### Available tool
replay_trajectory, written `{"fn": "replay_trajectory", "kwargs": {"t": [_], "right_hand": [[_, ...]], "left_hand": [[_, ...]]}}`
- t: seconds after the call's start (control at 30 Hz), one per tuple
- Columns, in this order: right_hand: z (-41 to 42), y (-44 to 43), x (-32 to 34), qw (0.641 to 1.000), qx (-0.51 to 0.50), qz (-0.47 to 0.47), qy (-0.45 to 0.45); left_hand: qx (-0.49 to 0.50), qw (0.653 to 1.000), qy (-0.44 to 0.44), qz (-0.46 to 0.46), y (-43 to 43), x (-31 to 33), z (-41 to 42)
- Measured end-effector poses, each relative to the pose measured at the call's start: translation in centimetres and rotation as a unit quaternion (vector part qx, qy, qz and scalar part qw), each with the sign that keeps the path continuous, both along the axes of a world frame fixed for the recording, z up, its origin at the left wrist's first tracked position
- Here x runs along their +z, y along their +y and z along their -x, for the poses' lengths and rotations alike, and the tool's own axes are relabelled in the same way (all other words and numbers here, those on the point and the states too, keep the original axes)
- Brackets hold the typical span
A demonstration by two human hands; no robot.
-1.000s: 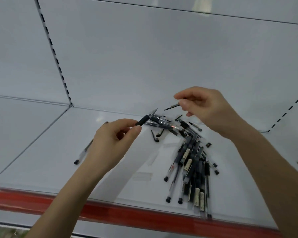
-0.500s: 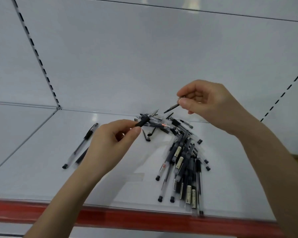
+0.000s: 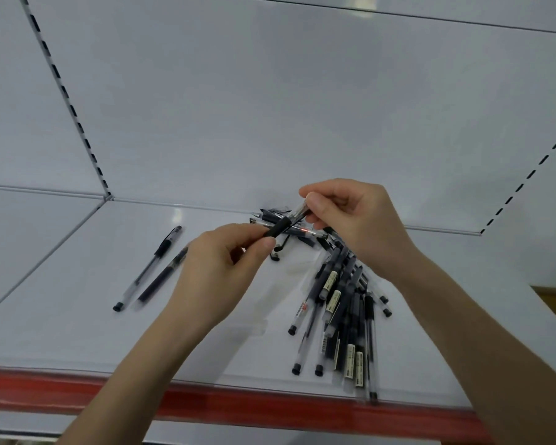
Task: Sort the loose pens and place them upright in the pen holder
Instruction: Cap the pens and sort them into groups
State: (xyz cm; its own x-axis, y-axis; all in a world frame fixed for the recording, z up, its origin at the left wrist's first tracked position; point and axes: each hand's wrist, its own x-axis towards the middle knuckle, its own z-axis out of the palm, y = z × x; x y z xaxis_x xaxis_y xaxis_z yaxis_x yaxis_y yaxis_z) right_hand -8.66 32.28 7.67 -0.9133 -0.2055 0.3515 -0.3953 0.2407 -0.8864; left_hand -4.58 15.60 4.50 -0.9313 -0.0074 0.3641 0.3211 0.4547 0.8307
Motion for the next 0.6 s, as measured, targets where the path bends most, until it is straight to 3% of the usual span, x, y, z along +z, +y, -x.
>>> {"fn": "replay_trajectory", "kwargs": {"t": [0.2, 0.33, 0.5, 0.6], "right_hand": [[0.4, -0.7, -1.2, 1.0, 0.011, 0.016, 0.013], [1.3, -0.9, -2.2, 0.997, 0.058, -0.007, -0.053], [1.2, -1.0, -4.9, 0.987, 0.04, -0.151, -0.046], [0.5, -1.2, -6.1, 0.964, 0.074, -0.253, -0.007]], "left_hand": [[0.022, 1.0, 0.017, 0.001, 0.0, -1.1, 0.0], [0.054, 0.997, -0.012, 0.047, -1.5, -1.7, 0.5], [0.181, 0.953, -0.09, 0.226, -5.1, -4.4, 1.1], [0.212, 0.928, -0.126, 0.278, -6.5, -5.2, 0.7]]}}
